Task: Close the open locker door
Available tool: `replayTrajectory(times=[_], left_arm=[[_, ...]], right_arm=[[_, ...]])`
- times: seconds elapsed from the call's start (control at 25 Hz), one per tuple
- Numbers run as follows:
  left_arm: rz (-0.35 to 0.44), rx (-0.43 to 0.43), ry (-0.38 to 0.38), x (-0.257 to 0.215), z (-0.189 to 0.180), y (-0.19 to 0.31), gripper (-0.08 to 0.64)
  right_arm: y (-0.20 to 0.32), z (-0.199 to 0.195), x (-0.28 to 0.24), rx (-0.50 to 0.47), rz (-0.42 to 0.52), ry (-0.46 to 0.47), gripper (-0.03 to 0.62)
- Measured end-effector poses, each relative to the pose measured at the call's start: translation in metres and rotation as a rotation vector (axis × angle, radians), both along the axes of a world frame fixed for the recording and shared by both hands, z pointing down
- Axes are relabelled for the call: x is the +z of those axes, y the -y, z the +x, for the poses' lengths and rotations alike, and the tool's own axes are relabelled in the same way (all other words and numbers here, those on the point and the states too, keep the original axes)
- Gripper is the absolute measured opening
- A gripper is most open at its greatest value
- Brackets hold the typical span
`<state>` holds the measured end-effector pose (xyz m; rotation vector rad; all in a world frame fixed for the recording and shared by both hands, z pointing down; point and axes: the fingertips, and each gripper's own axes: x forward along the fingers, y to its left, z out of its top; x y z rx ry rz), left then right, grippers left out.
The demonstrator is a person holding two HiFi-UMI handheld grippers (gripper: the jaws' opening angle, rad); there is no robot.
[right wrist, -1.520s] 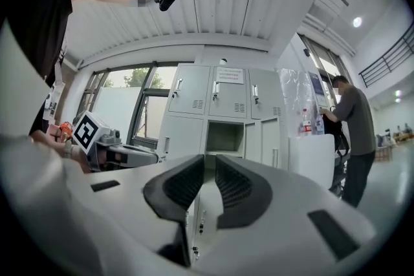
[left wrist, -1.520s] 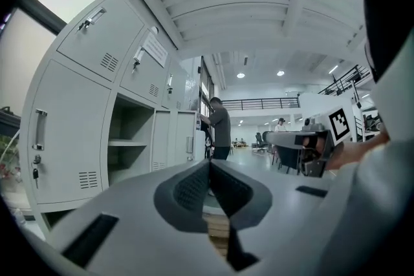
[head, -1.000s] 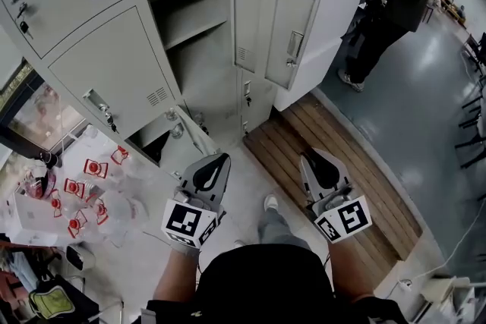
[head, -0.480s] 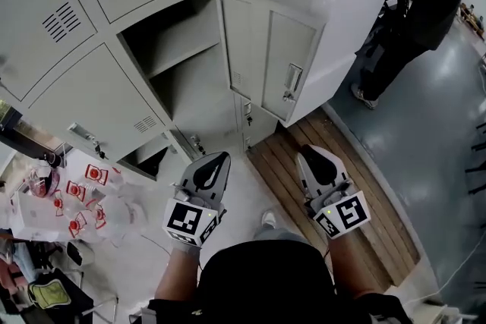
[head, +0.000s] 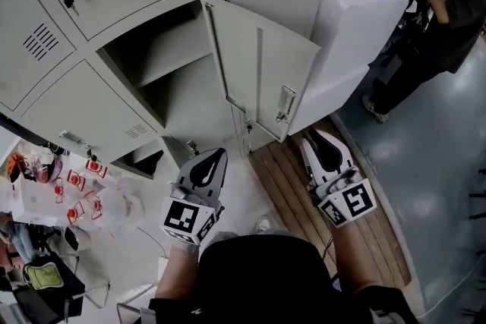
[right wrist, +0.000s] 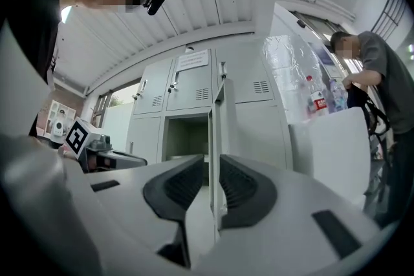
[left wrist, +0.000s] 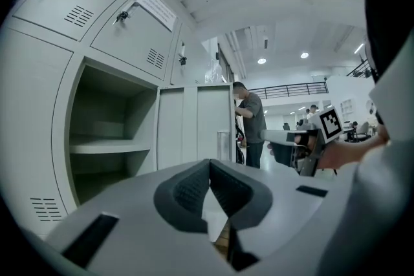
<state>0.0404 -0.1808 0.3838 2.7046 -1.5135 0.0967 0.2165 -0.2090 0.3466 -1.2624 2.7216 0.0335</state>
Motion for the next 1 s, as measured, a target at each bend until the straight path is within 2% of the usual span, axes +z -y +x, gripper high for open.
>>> replayTrajectory(times=[0.24,0.44,0.6,1.0], left_arm=[[-0.02,-0.022,-0.003,0.001,-0.001,0.012,0.021],[-0.021,-0.02,0.019,-0.003,-0.012,0.019,0.021],[-0.03,-0.013,0.034,-0.002,-0.022,0.023,0.021],[-0.055,-0.001,0.04,0.001,-0.049,0.016,0.021]], right_arm=[[0.033,0.003,-0.01,-0.027,0.004,0.003,0.081],[0.055,-0.005,-0.009,-0.041,-0.018,0.008,0.117],[0.068,-0.012,-0.005,-0.043,-0.045,0.019,0.169],[0.062,-0.03,-0.004,-0.033,-0.048,0.016,0.169]])
